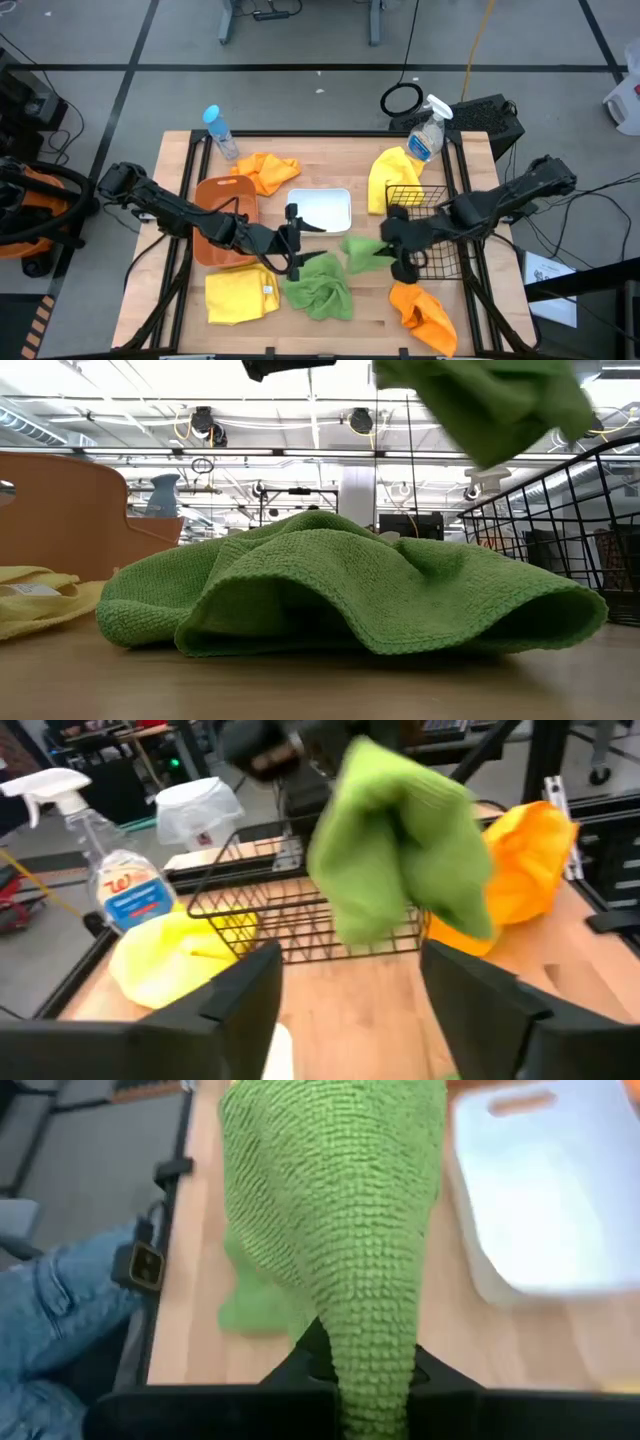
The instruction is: Sort microfiber towel by color & place in baskets
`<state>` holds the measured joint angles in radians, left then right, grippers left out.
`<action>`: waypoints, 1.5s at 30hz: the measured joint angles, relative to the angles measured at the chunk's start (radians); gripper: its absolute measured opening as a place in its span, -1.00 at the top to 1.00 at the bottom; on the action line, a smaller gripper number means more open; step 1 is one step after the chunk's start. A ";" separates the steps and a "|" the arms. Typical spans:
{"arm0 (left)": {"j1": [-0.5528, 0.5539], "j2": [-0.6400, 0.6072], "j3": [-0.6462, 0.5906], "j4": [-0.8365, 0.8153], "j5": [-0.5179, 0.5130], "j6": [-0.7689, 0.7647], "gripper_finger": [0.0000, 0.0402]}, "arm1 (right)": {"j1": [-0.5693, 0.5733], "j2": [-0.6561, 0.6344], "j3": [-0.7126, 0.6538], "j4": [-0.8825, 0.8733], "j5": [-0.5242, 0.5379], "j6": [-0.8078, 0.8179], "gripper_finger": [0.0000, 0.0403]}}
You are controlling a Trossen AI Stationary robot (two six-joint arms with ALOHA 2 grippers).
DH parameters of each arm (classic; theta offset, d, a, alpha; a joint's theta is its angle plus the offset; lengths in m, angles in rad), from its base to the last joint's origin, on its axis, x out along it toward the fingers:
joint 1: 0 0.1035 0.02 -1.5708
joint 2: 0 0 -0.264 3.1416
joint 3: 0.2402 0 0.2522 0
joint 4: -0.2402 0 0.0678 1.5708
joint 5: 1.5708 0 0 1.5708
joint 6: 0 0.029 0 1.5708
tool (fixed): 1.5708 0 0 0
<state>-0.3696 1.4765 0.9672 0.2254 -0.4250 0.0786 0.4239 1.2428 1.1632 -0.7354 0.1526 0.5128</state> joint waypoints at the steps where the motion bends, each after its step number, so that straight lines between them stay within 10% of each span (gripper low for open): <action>1: -0.006 0.000 0.000 -0.004 0.000 -0.014 -0.29 | 0.020 -0.009 0.022 -0.062 0.018 0.029 0.98; 15: -0.068 0.016 -0.034 -0.052 0.000 -0.197 -0.38 | 0.184 -0.030 0.139 -0.824 0.106 0.476 0.99; 45: -0.072 0.029 -0.034 -0.025 0.058 -0.193 -0.39 | -0.059 -0.203 -0.444 -0.165 -0.337 0.188 0.98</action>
<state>-0.4412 1.5059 0.9329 0.2005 -0.3672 -0.1148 0.3653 1.0395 0.7191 -0.9002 -0.1847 0.7009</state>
